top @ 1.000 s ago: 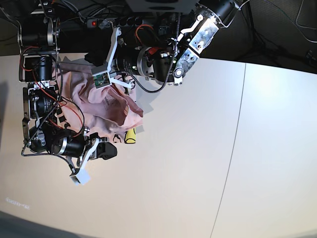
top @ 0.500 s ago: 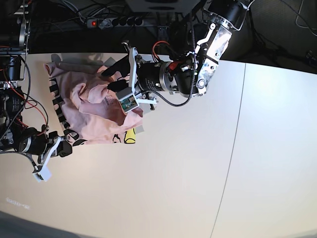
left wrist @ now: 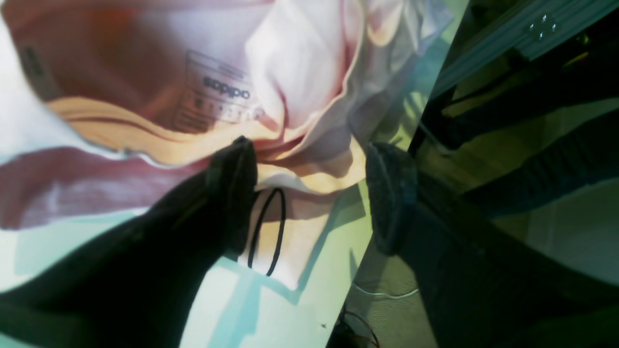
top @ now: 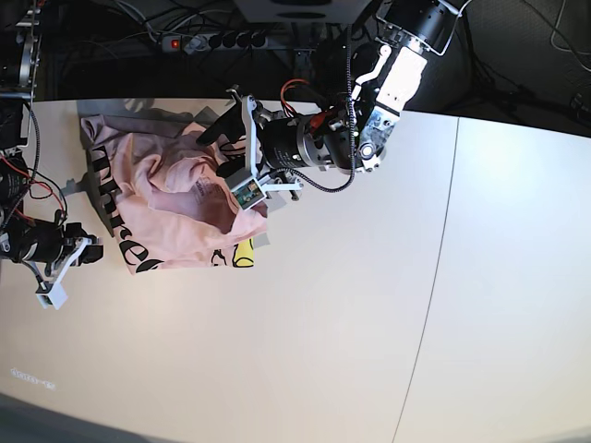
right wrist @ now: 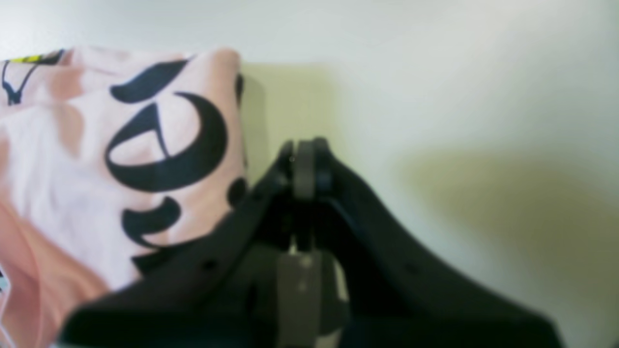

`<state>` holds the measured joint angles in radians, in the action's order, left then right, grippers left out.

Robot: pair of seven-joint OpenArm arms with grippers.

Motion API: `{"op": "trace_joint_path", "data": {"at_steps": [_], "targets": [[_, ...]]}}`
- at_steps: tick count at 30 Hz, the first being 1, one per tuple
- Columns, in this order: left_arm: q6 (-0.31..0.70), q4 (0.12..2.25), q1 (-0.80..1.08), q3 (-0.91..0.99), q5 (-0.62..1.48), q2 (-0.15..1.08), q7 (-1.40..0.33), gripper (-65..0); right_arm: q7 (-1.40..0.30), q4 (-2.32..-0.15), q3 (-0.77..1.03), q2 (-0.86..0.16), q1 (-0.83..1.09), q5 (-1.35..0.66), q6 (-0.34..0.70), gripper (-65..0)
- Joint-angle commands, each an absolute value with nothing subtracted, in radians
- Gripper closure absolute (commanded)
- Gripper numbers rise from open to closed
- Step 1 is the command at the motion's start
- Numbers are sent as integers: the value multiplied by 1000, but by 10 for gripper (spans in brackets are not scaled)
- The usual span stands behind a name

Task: Fold the T-shirt properly
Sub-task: 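Fold the lifted shirt over onto itself with both grippers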

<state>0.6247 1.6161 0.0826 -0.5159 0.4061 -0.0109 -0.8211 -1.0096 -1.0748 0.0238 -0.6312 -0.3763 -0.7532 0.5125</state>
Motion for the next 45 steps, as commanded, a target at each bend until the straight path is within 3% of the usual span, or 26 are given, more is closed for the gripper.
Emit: {"op": "trace_joint_path", "data": {"at_steps": [1,10,18,22,26,31,37,45], "targets": [[617,1633,70,-519,422,-27,-789,-390,-988,-1086,33,-653,-401,-762,573,0],[617,1633,70,-521,331,-131,-789,-389,-987,-1086,33,-646,-401,-759,573,0],[617,1618,69,-594,245,-136,-709,-378,-987,-1086,33,-645,-402,-759,573,0],[617,1617,64,-625,212,-136,-691,-227,-987,-1086,33,-646,-402,-759,573,0],[616,1617,49,-625,205,-136,-674,-156,-987,-1086,32,-645,-402,-760,573,0],[616,1617,33,-625,191,-138,-657,-10,-987,-1086,33,-645,-402,-760,573,0],[616,1617,31,-625,177,-138,-682,0,-987,-1086,32,-645,-402,-764,573,0],[617,1617,48,-625,326,-138,-873,0,-976,-1086,33,-645,-402,-763,573,0]]}}
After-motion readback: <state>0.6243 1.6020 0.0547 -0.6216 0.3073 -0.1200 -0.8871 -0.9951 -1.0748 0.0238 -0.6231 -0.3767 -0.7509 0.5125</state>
